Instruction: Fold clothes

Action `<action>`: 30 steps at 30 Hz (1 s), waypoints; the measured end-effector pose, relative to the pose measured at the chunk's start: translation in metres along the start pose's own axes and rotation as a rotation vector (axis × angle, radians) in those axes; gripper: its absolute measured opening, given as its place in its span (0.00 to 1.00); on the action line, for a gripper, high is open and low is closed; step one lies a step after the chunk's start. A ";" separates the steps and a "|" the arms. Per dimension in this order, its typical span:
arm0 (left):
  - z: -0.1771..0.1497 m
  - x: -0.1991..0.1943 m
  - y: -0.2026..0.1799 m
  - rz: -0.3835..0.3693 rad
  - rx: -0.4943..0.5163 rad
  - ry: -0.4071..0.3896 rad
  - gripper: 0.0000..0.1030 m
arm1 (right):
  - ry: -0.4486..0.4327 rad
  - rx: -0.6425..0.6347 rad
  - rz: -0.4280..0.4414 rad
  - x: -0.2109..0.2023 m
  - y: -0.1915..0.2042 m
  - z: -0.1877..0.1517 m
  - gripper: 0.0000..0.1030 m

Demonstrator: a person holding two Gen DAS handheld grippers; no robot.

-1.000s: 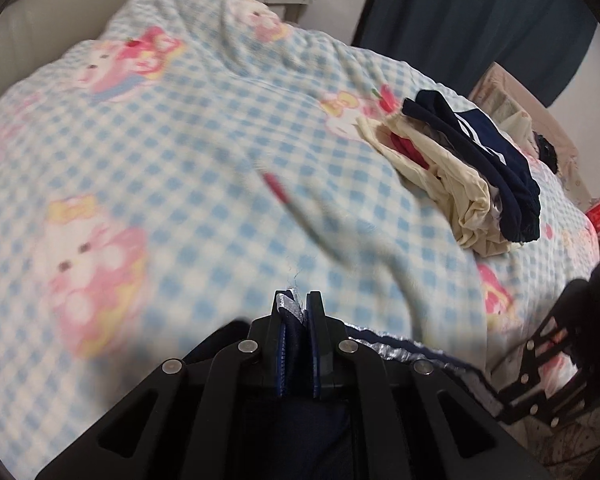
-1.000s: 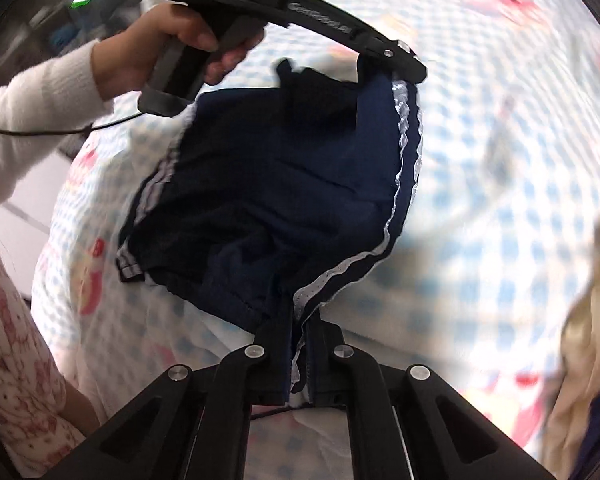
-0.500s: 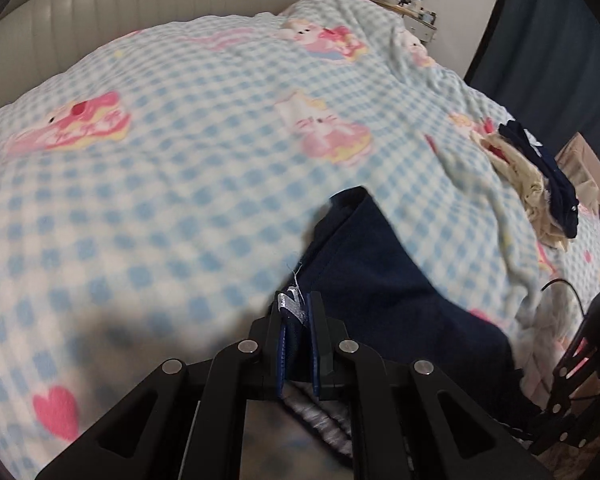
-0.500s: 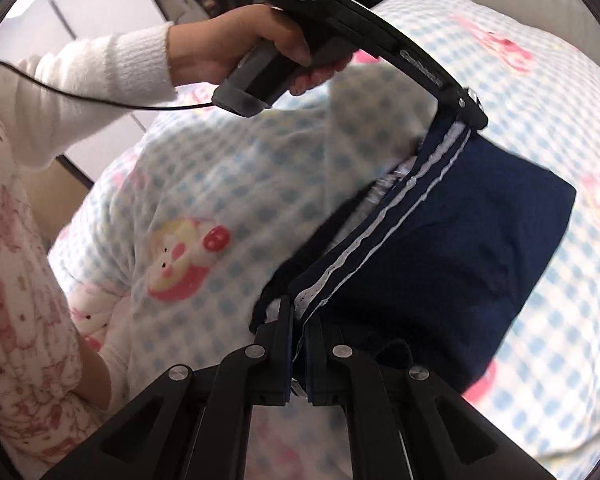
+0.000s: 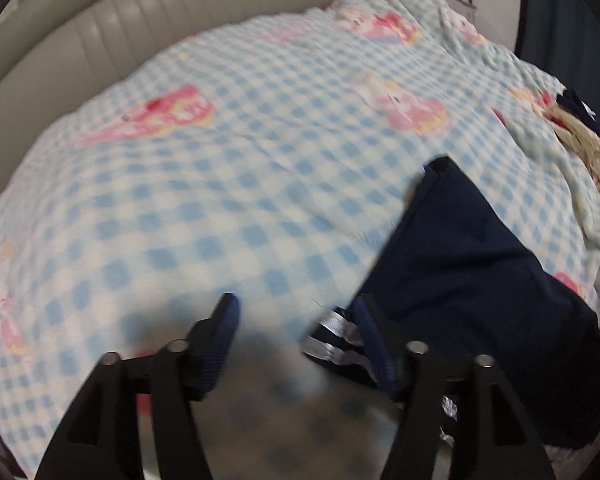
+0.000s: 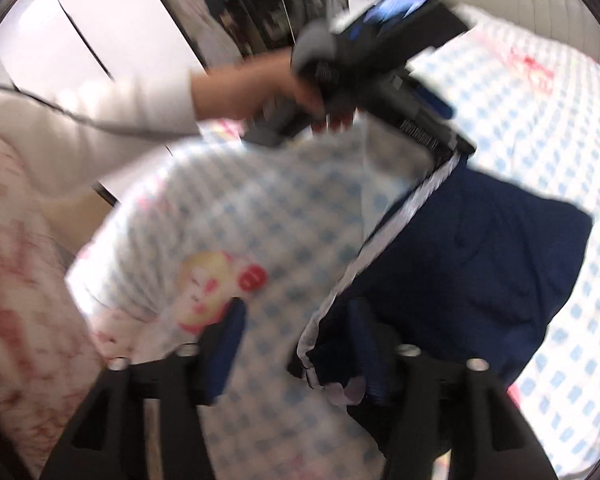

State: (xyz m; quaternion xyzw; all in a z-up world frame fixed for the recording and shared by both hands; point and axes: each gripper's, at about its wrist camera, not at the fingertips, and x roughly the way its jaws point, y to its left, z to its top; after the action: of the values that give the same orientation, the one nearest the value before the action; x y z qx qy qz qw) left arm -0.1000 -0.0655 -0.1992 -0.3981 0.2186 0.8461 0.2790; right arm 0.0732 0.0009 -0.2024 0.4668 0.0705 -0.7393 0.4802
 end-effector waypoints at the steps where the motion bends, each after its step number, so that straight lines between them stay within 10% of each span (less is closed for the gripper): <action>1: 0.001 -0.006 0.002 0.018 -0.003 -0.020 0.67 | -0.032 0.005 0.014 -0.012 -0.002 0.000 0.56; 4: 0.001 -0.019 0.007 0.038 -0.034 -0.045 0.70 | -0.106 0.036 -0.019 -0.040 -0.015 -0.005 0.57; 10: -0.027 -0.036 -0.034 -0.263 -0.079 -0.083 0.70 | -0.027 0.151 -0.260 -0.009 -0.071 -0.042 0.43; 18: -0.082 -0.030 -0.059 -0.014 0.015 0.065 0.63 | 0.100 0.112 -0.381 0.019 -0.080 -0.085 0.39; 25: -0.110 -0.095 -0.122 -0.380 0.042 0.013 0.63 | 0.057 0.026 -0.330 -0.019 -0.054 -0.099 0.41; 30: -0.131 -0.082 -0.159 -0.486 0.034 0.071 0.63 | 0.131 0.008 -0.321 0.012 -0.046 -0.118 0.41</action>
State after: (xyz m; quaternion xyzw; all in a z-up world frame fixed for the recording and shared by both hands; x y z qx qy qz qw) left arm 0.1181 -0.0485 -0.2341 -0.4637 0.1403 0.7359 0.4730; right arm 0.1094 0.0823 -0.2929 0.4986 0.1722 -0.7748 0.3484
